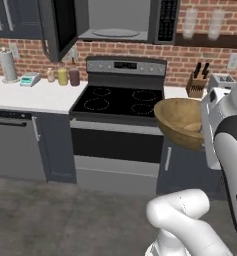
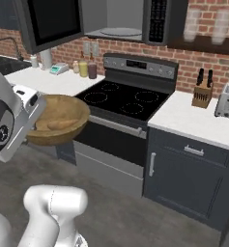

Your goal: Pick the sweet potato from the sink and place it in the bowl. Then pick the bowl and place it in the microwave. Then close the microwave door and press the start button.

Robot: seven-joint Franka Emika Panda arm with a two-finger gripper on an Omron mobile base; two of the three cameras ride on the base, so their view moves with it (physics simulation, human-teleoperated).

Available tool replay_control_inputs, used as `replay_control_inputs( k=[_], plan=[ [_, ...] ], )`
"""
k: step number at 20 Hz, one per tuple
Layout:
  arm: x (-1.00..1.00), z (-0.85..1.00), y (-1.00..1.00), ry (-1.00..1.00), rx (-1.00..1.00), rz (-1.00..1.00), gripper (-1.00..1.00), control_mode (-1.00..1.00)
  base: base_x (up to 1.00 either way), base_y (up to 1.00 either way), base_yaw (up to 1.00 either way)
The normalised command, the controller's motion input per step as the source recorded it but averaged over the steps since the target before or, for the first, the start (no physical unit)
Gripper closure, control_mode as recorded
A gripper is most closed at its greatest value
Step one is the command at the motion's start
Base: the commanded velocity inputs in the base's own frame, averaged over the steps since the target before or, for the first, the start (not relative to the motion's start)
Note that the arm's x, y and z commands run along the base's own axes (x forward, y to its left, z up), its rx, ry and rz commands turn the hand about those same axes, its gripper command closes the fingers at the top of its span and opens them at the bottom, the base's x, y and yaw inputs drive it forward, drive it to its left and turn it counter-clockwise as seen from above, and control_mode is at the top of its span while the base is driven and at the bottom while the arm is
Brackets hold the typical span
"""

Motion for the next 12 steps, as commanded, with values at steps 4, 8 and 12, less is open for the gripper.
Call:
replay_control_inputs(
  k=[4, 8, 12],
  plan=[
    [0.0, 0.0, 0.0, 0.0, 0.0, 0.0, 1.0, 1.0, 0.81, 0.0, 0.05],
    [0.0, 0.0, 0.0, 0.0, 0.0, 0.0, 1.0, 1.0, 0.94, 0.0, 0.03],
    [0.0, 0.0, 0.0, 0.0, 0.0, 0.0, 1.0, 1.0, 0.76, 0.04, 0.01]
  ],
)
